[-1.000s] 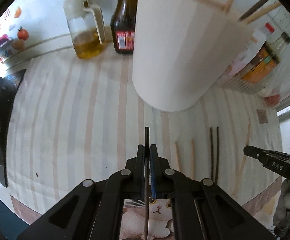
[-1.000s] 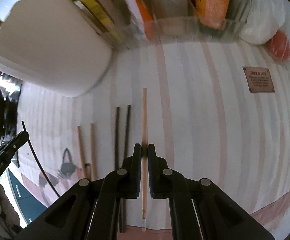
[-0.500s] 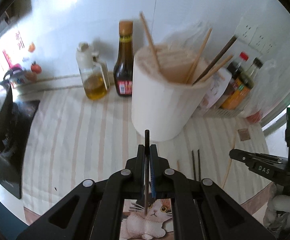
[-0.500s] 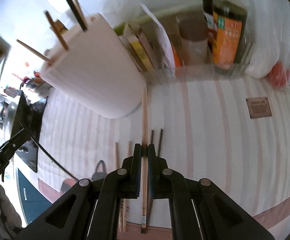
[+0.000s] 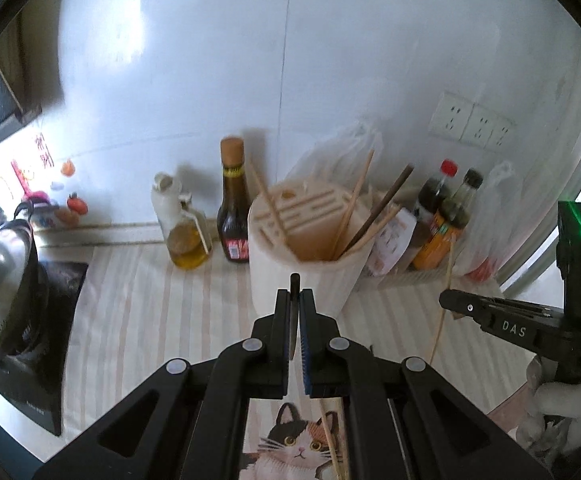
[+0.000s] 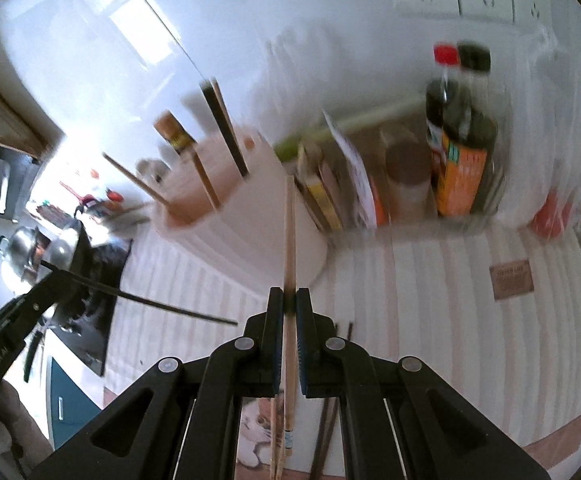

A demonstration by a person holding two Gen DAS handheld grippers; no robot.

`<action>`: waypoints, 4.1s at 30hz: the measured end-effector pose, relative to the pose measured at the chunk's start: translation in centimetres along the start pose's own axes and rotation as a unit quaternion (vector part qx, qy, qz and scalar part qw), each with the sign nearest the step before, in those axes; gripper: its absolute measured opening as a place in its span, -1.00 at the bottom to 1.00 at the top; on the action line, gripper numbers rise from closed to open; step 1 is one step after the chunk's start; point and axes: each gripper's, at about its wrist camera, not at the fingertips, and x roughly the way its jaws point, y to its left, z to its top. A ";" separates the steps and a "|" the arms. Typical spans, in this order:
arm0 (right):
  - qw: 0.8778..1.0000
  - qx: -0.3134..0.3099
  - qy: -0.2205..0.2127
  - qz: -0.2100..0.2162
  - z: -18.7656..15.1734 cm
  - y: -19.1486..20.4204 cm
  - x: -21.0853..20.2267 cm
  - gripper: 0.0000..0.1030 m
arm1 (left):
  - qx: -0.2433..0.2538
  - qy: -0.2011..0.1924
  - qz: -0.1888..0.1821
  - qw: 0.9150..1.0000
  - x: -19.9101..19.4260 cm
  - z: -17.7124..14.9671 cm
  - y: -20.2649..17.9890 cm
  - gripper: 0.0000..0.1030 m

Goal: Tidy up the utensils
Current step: 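Lift both held chopsticks upright and carry them toward the cream holder, then lower both chopsticks into the cream holder's slots, then open both tools to release the chopsticks in the holder, then move both tools back down over the remaining chopsticks on the mat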

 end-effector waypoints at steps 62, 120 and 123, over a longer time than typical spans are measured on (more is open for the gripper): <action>0.953 -0.032 -0.301 0.017 10.9 7.0 -0.7 -0.88 | -0.004 -0.030 0.000 1.000 0.8 11.3 0.6 -0.96; 0.994 -0.034 0.002 -0.100 -1.0 2.0 -0.5 0.98 | -0.074 0.018 0.134 0.988 2.2 -4.1 3.1 1.00; 0.989 0.005 0.113 -0.091 -4.3 -1.7 6.3 0.37 | -0.065 0.078 0.121 0.987 6.3 -7.1 3.0 1.00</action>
